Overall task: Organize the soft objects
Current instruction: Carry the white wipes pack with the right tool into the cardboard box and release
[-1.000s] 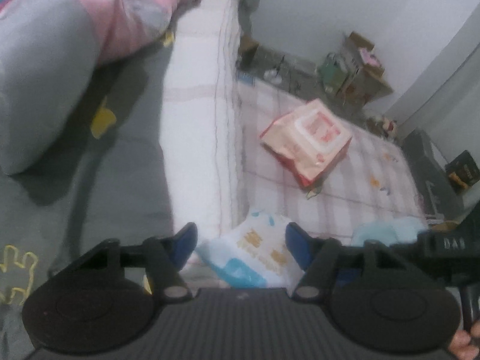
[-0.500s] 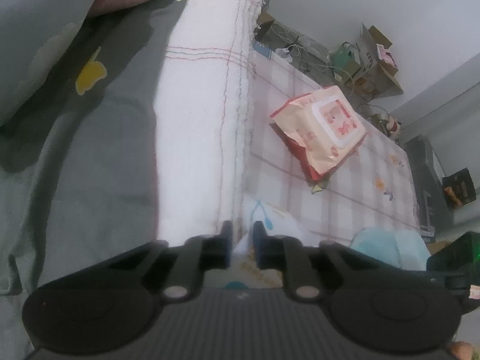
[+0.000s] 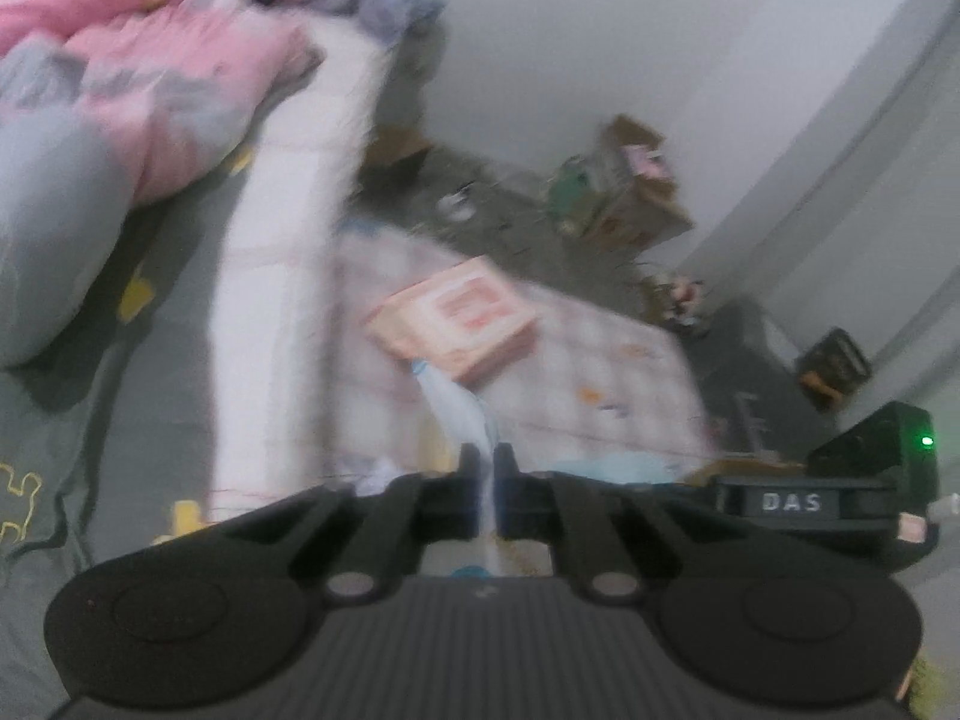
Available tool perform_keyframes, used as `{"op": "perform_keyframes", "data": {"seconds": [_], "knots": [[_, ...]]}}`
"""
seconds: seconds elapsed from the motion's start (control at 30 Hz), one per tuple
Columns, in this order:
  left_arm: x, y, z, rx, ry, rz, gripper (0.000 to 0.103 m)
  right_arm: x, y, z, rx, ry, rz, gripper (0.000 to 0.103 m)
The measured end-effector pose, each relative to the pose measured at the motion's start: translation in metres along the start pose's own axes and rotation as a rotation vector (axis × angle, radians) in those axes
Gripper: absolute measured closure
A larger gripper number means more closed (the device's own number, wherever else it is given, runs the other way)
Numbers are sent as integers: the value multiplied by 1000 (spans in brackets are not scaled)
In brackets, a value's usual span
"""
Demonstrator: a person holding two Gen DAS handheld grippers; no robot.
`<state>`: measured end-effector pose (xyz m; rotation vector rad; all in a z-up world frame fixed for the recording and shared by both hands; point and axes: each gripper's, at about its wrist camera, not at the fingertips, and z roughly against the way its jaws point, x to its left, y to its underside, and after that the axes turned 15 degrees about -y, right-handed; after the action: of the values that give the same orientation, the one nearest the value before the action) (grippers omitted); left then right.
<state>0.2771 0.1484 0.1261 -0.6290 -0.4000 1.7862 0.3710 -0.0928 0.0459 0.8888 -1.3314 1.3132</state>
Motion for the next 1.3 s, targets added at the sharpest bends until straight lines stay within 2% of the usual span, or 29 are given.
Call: {"op": "perform_keyframes", "data": {"seconds": [0.1,0.23,0.33,0.47,0.5,0.53,0.6,0.67,0.8,0.87,0.93,1.03,1.07,1.13,1.3], "knots": [[-37,10,23,-28,45,-38,98,18,11,46,-35,-15,50,101],[-95,25,32,-39,118,-99,98,29,26,122,-112,-10,87,101],[-145,35,27,-32,179,-148,98,26,37,188,-198,13,88,101],[-216,49,5,-9,246,-209,98,14,51,283,-342,53,56,94],[-232,53,-3,4,261,-216,98,7,55,309,-386,57,26,84],[-245,57,-12,17,273,-221,98,-3,58,330,-426,60,-8,63],[-271,65,-31,47,301,-218,98,-24,66,365,-497,69,-58,40],[-293,73,-50,77,319,-211,98,-46,72,390,-543,86,-116,35],[-323,92,-87,137,323,-209,98,-89,73,406,-548,68,-205,37],[-333,102,-102,155,296,-227,98,-104,69,405,-544,83,-210,52],[-338,107,-110,135,242,-255,98,-119,60,405,-530,127,-209,73],[-342,108,-125,151,181,-282,94,-140,44,398,-493,179,-202,91],[-343,106,-129,157,175,-287,87,-147,36,395,-475,193,-200,92],[-342,105,-130,146,162,-306,79,-162,20,385,-438,242,-185,94],[-335,97,-119,96,146,-322,76,-203,-18,358,-343,401,-173,95]]}}
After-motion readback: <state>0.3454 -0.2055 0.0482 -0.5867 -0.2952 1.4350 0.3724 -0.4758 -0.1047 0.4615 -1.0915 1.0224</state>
